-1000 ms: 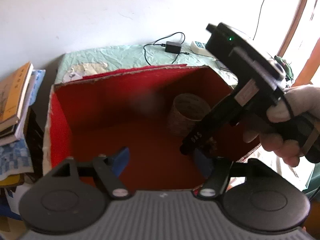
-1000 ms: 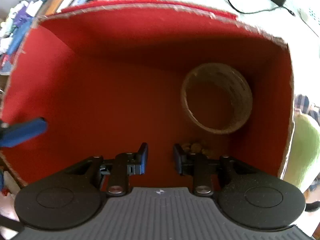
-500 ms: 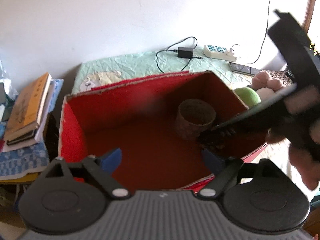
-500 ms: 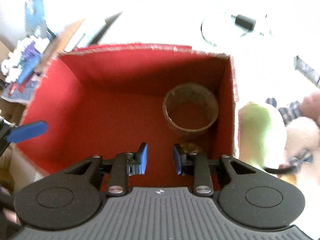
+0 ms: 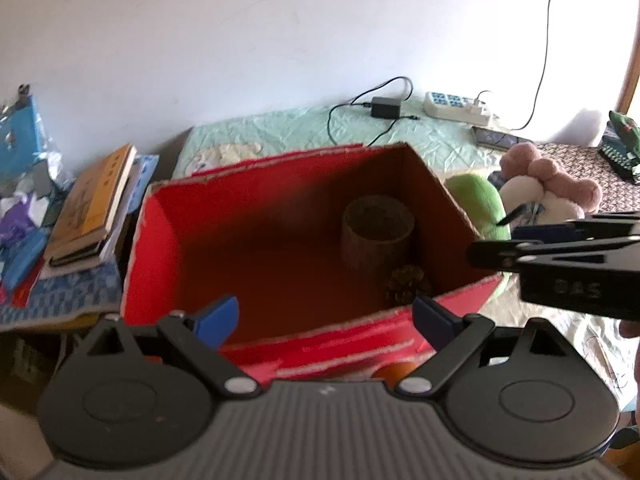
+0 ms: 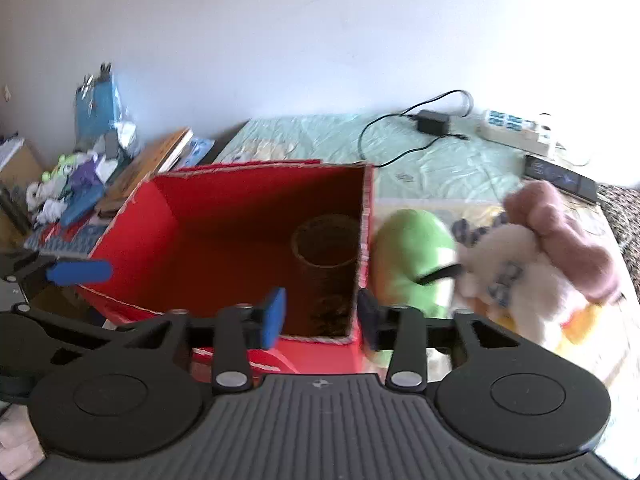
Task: Organize objects
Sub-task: 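Withdraw the right gripper from the box toward the orange wooden gourd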
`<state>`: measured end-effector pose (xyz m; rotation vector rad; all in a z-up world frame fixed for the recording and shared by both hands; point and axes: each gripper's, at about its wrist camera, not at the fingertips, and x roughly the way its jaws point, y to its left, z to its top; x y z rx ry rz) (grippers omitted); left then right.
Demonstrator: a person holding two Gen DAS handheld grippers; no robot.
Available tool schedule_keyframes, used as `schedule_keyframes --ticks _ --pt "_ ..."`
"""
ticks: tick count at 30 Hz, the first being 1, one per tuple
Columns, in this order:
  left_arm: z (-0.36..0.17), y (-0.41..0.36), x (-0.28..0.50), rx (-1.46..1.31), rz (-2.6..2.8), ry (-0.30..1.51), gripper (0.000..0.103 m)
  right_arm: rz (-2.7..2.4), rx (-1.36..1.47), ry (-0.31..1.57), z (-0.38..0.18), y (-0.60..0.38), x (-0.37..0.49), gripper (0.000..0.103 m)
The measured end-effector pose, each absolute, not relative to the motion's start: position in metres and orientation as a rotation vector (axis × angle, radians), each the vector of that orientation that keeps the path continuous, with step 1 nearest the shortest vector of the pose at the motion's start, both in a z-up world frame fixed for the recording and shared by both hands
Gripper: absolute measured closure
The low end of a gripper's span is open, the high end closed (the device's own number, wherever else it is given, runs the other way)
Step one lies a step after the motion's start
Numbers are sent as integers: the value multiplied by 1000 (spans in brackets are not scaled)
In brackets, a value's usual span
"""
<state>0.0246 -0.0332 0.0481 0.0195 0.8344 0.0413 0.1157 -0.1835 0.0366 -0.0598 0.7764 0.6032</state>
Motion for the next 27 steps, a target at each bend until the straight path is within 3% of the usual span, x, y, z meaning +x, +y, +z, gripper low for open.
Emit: schedule_keyframes --ticks 27 --pt "11 -85 -25 56 315 999 9 668 -2 946 -11 -233 74 51"
